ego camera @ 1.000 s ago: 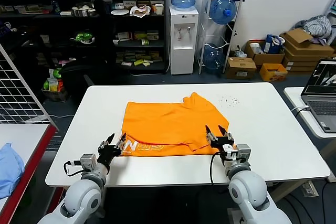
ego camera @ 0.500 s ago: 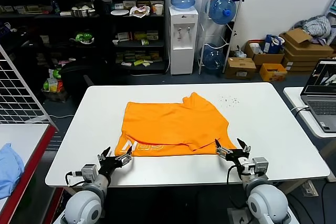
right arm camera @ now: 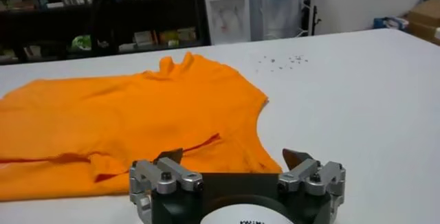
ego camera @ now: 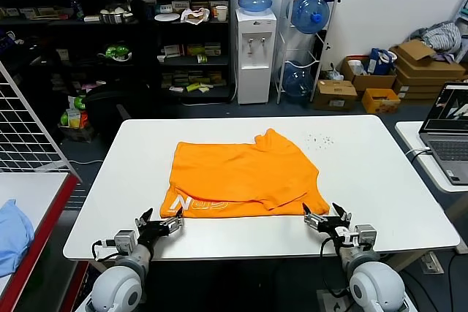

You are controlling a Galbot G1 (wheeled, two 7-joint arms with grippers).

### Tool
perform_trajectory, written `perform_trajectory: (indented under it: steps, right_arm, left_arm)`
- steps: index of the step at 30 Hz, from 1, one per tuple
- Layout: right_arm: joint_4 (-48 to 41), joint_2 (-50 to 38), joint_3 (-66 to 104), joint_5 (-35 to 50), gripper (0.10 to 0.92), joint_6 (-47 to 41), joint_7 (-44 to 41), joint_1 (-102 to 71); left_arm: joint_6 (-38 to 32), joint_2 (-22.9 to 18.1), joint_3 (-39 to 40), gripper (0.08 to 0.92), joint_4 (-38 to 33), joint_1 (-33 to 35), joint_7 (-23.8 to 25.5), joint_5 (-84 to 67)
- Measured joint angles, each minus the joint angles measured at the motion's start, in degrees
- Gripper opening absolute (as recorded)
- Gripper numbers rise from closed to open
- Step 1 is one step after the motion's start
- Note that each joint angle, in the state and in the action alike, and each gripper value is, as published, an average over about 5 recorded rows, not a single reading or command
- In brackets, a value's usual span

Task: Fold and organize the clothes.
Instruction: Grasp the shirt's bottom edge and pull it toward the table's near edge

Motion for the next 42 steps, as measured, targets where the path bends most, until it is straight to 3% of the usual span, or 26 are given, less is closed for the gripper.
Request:
perform_trajectory:
  steps: [26,30,42]
  right_arm:
    - [0.4,-0.3,0.4,1.0,0.178,0.2,-0.3,-1.1]
    - [1.6,-0.8,1.0,1.6,0.123,0.1,0.3,-1.9]
    - [8.2,-2.6,3.8,3.3,0.123,-1.0,2.8,-8.6]
  left_arm:
    - [-0.2,0.1,0.2,0.143,-0.7,0.5,-0.2,1.9]
    - [-0.3,0.7,-0.3,0.094,-1.7,1.1,-0.7,1.8]
    - [0.1,4.2,-3.1,0.092,-7.6,6.1,-2.3,-0.7]
